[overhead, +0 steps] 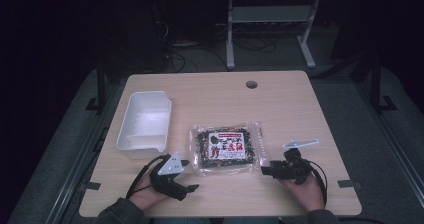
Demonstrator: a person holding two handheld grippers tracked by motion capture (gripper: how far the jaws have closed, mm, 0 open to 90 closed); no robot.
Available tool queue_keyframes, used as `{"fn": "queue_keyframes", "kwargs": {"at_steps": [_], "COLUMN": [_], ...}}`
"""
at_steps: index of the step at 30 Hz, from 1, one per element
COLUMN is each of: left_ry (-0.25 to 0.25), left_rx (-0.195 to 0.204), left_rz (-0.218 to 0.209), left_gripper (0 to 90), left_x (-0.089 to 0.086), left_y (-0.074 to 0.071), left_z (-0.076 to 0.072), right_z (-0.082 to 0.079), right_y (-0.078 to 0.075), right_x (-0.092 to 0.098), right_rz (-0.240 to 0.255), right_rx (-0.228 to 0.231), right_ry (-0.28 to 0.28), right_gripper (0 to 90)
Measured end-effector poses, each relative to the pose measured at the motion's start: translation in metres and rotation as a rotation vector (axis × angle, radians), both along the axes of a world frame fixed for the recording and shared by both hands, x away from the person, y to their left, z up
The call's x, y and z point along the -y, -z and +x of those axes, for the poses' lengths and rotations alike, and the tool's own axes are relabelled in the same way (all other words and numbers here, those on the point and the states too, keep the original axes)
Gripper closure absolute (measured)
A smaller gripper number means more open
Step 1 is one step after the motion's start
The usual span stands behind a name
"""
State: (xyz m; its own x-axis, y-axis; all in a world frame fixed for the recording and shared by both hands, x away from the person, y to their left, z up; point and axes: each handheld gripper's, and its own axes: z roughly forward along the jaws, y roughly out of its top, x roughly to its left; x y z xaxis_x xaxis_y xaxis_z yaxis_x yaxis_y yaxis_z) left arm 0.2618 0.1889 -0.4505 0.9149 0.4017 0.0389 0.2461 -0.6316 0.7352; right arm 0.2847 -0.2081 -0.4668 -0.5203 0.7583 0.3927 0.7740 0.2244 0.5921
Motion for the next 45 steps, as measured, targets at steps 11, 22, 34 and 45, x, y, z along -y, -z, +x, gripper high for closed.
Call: {"fn": "queue_keyframes", "kwargs": {"at_steps": [11,22,34,45], "left_ry": [0.003,0.009,0.03,-0.029], "left_rx": [0.002,0.011,0.011,-0.014], "left_rz": [-0.002,-0.003,-0.057,-0.141], "left_gripper": [16.5,16.7,16.7,16.6], "left_x": [0.001,0.002,0.008,0.013], "left_y": [0.0,-0.001,-0.008,-0.017], "left_z": [-0.001,-0.002,-0.006,0.013], "right_z": [0.006,0.008,0.008,0.003], "right_y": [0.001,-0.002,-0.03,-0.096], "right_x": [0.007,0.015,0.042,0.036], "right_rz": [0.057,0.065,0.049,0.032], "right_rx": [-0.004,0.013,0.077,0.231], "right_ry": [0.044,0.049,-0.024,-0.188], "right_gripper": [75.0,89.7,89.9,90.0]}}
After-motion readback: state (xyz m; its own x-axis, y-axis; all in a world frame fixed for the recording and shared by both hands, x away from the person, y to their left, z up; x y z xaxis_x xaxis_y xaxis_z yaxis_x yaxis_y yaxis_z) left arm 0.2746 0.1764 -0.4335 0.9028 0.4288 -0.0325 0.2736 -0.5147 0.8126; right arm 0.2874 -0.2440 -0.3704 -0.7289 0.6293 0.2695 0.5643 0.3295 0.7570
